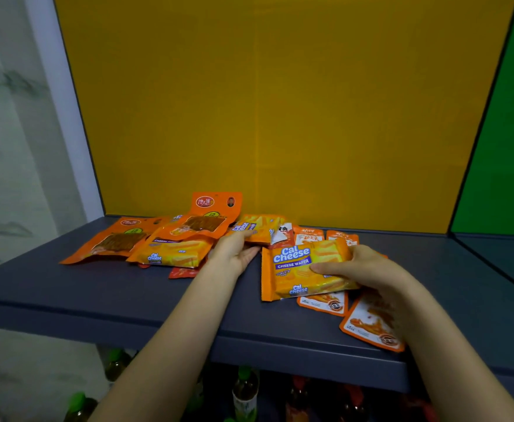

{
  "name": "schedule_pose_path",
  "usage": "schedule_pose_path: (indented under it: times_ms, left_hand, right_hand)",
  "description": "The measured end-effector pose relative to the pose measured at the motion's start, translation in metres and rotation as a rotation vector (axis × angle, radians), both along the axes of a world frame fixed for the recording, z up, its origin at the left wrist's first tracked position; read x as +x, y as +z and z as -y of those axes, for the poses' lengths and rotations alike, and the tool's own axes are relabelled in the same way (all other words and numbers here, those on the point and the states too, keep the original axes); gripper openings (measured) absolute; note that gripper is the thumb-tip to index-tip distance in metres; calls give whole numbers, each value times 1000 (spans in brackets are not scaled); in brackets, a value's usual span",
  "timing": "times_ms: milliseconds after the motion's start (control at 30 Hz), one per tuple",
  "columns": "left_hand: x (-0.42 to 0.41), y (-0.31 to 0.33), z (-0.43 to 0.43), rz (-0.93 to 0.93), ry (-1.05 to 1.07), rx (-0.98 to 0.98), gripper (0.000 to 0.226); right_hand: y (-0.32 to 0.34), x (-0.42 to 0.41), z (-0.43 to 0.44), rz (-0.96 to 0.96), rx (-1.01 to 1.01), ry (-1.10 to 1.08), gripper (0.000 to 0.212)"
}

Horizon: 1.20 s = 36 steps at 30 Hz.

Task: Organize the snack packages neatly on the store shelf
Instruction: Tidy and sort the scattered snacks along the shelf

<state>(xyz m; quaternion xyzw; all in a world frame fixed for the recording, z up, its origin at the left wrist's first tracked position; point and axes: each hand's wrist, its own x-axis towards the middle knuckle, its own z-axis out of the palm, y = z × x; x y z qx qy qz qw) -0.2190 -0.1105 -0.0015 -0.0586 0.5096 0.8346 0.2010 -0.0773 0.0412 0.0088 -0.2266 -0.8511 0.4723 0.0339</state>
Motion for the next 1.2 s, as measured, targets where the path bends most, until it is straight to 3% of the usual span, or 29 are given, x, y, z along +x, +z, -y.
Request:
schedule_pose_path:
  times_ms: [100, 233, 667, 867, 1200]
  left_hand:
    - [-2, 5, -8, 8, 8, 10, 39]
    - [-6, 9, -19, 13, 21, -24, 40]
    - [-23, 17, -35, 46, 76, 46, 45]
    - [-26, 17, -34, 49, 20, 31, 43]
    - [8, 25, -42, -207, -262, -74, 37]
  right_hand:
    - [-1, 3, -9, -38, -118, -6, 44]
    - [5, 11, -22, -134, -271, -54, 14]
    - [12, 29, -72, -318, -292, -312, 52]
    - [5, 41, -76, -378, -298, -390, 56]
    - [-8, 76, -70, -536, -354, -522, 48]
